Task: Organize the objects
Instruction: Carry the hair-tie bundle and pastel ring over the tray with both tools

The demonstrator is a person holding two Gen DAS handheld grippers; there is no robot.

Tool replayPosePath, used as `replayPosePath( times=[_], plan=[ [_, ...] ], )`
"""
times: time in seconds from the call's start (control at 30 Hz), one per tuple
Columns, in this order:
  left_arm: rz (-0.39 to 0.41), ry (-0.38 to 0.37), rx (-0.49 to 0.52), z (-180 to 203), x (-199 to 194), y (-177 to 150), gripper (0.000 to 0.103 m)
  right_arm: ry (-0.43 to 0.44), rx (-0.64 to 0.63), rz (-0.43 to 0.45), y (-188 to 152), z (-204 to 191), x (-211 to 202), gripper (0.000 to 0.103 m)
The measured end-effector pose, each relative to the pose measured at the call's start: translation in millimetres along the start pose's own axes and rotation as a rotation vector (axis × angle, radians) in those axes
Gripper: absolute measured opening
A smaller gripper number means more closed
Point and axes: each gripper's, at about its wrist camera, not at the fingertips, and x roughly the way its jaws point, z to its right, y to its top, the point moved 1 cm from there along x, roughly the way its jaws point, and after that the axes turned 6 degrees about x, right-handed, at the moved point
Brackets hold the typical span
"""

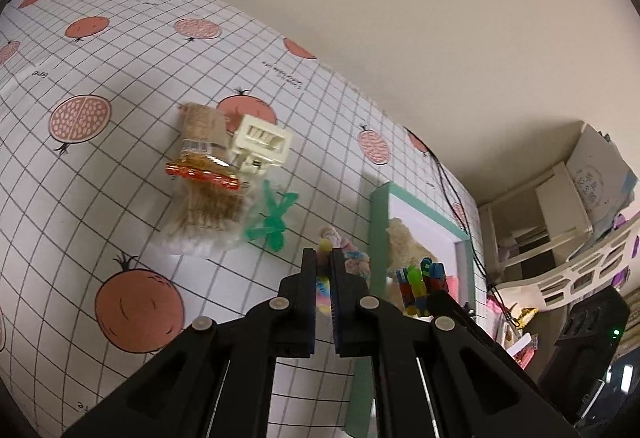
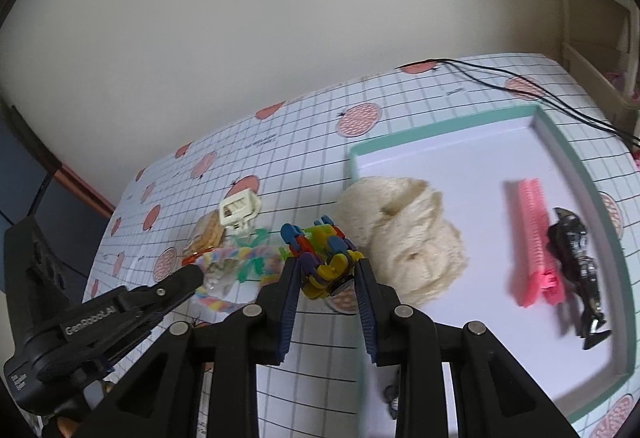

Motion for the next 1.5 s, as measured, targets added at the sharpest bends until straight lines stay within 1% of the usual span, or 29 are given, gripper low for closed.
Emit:
replayPosePath(
  times=[0.37,0.6,0.83,1.07,1.2,1.33,1.5],
  plan=[
    [-0.009,-0.101,0.069,35,5,-9,0.006,-0.09,0.084,0.029,4,50,-14,0.03],
    [-0.044,-0.158,0.109,62,18,-21,0.006,-0.123,0.141,0.035,7,77,-20,0.03],
    [-0.089,-0.189,0.112,76,40,-31,0.006,-0.148,0.162,0.029,7,90,-19,0.03],
    [-0.112,-0.199,0.113,81,58,-37,0.006,-0.166,0.179,0.016,5,96,-16,0.03],
    [-0.114,-0.178,0.138,87,67,-39,0.006,-0.182,0.181,0.01,5,99,-14,0.03],
    [-0.12,-0.17,0.141,87,73,-41,0.006,-0.196,0.19,-0.003,4,105,-12,0.03],
    [-0.136,-0.134,0.163,88,78,-44,0.006,-0.2,0.189,-0.015,3,106,-9,0.03]
  ],
)
